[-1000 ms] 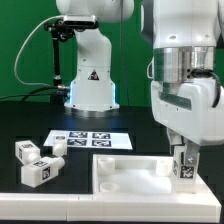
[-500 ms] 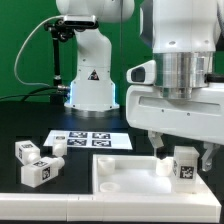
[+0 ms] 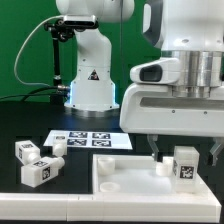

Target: Assemble one leg

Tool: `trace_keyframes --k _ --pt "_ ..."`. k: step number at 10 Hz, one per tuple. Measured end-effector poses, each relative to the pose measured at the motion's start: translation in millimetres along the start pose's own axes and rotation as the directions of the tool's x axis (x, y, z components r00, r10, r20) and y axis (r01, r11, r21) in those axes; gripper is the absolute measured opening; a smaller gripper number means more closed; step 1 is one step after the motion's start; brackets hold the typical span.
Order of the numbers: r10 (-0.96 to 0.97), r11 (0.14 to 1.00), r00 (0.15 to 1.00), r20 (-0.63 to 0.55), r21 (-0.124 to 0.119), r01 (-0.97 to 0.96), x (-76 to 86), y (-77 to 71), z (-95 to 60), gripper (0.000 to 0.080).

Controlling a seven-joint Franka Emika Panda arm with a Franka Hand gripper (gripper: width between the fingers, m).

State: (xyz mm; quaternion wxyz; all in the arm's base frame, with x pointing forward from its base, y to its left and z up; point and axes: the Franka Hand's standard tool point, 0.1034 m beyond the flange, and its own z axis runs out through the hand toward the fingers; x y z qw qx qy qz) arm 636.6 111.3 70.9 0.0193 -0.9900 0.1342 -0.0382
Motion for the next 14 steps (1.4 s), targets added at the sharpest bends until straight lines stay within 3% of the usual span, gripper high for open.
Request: trace_keyframes --k 1,3,6,8,10,11,12,13,14 --pt "0.002 1.0 1.0 0.0 -0.002 -0.002 0.3 1.0 0.1 0.053" --pt "0.135 0.991 0.991 0.001 0.0 -0.135 -0.3 0.0 0.4 0.0283" --pt "0.309 0.951 0.951 0.001 0.0 -0.309 -1.1 -1.2 1.2 0.0285" --pt "0.639 0.77 0.77 -0.004 -0.006 -0.639 -1.1 -4.8 1.4 0.0285" --pt "0.88 0.474 0.474 -0.001 0.017 -0.88 -0.5 -9.3 2.4 0.0285" --pt "0.965 0.261 0.261 -0.008 0.062 -0.963 -0.5 -11.0 2.3 0.0286" --pt "0.976 0.217 0.216 -0.015 0.078 -0.973 -1.2 -10.5 1.9 0.0286" --pt "0.975 0.224 0.224 -0.012 0.076 -0.972 -1.8 -11.1 2.3 0.0368" --pt "0.966 0.257 0.256 -0.015 0.075 -0.964 -2.0 -11.1 2.6 0.0368"
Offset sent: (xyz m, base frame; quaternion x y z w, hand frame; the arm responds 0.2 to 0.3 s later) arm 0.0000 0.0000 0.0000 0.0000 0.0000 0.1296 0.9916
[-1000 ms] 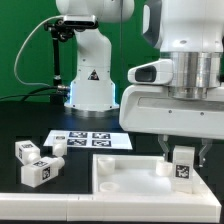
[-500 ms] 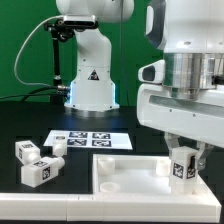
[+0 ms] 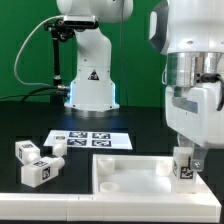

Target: Assemble one leg

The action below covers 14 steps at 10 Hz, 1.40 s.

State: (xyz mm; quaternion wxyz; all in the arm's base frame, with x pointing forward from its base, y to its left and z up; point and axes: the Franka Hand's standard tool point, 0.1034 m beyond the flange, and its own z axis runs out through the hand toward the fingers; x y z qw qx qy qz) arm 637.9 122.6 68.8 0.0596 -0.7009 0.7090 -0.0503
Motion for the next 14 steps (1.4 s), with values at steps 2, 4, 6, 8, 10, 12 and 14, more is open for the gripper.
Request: trace_keyframes --k 2,4,6,8,10,12,14 --pt "-0.295 0.955 0.955 -0.009 0.022 0.295 7.2 -4.4 -1.0 0.0603" --pt "-0.619 0.785 0.785 -0.023 0.03 0.619 9.9 -5.0 -1.4 0.064" --pt "-0.703 0.709 0.71 -0.045 0.034 0.704 10.7 0.1 0.2 0.0647" --pt "-0.855 0.515 0.515 -0.059 0.012 0.857 11.8 -0.7 0.3 0.0649" --pt "-0.996 0.072 0.071 -0.045 -0.039 0.997 11.1 -3.5 -0.4 0.0649" --pt "-0.991 0.126 0.124 -0.052 -0.037 0.991 11.3 -4.3 0.2 0.0528" --pt "-0.985 0.164 0.163 -0.053 -0.033 0.986 11.3 -4.2 0.3 0.0391"
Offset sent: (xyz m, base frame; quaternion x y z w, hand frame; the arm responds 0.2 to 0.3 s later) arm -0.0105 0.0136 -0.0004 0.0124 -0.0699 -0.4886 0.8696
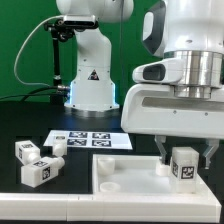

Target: Assemble one leg

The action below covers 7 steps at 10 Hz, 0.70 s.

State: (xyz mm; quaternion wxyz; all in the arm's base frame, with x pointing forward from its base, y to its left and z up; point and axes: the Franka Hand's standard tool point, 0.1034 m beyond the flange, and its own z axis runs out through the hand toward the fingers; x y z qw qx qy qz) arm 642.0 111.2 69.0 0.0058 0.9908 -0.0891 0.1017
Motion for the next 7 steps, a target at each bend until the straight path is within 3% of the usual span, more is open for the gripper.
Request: trace_keyframes --k 1,3,5,7 --pt "0.096 0.995 0.995 0.001 0.001 -0.096 -0.1 0.0 0.2 0.0285" --pt "0.258 0.966 0.966 0.001 0.001 -0.258 -0.1 0.6 0.7 0.0285" --pt "0.499 0.866 0.866 -0.023 0.002 -0.499 2.3 1.0 2.9 0.0285" --pt "0.499 0.866 0.866 -0.023 0.002 -0.499 2.3 1.0 2.9 0.0285"
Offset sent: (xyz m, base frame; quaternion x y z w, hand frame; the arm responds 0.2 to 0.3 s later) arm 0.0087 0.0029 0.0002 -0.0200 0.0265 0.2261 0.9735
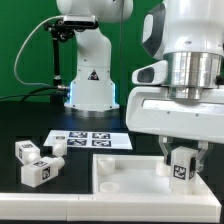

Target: Assemble one leg

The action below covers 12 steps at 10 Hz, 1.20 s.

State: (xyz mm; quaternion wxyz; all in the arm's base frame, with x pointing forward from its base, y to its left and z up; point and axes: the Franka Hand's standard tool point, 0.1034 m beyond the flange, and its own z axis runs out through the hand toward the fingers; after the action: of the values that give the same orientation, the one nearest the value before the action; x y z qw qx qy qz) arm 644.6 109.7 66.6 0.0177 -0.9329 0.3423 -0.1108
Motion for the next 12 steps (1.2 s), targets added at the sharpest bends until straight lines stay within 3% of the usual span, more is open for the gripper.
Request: trace_keyframes --k 8,10,12 --pt "0.0 1.0 1.0 0.0 0.0 0.0 0.0 0.0 0.0 0.0285" --pt "0.179 0.984 0.984 0.019 -0.015 -0.179 0.6 2.4 -0.7 0.0285" --pt "0.174 0.985 0.984 0.019 -0.015 -0.174 0.1 2.2 -0.5 0.0285"
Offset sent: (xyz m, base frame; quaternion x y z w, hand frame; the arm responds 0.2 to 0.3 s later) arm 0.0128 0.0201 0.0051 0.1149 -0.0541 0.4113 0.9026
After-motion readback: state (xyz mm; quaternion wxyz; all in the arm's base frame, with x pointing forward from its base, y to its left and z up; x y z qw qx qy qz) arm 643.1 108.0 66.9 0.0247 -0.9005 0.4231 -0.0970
